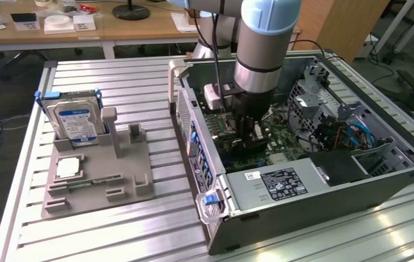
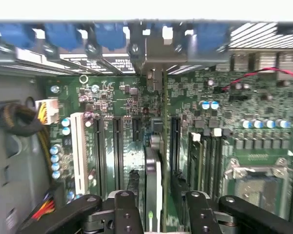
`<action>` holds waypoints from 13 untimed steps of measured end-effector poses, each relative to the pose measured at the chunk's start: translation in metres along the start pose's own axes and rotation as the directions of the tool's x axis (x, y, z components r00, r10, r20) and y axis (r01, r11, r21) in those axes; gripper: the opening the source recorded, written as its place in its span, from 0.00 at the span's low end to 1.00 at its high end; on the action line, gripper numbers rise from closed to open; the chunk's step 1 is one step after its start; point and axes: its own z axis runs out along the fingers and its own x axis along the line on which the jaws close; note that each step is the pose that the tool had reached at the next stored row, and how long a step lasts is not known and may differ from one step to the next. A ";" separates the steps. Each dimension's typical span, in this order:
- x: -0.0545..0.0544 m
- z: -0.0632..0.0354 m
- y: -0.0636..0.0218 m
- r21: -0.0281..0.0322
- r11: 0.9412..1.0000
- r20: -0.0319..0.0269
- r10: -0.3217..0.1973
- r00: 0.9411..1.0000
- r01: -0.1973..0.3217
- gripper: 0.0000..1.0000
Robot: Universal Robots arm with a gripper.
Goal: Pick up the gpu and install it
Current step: 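Insert the gpu into the slot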
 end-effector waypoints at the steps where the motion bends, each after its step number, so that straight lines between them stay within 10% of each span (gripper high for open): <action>1: 0.000 -0.0043 -0.0004 0.000 1.000 0.000 0.000 1.000 0.000 0.41; 8: 0.000 -0.0176 -0.0017 0.000 1.000 0.000 0.000 1.000 0.000 0.40; 13: 0.000 -0.0176 -0.0017 0.000 1.000 0.000 0.000 1.000 0.000 0.15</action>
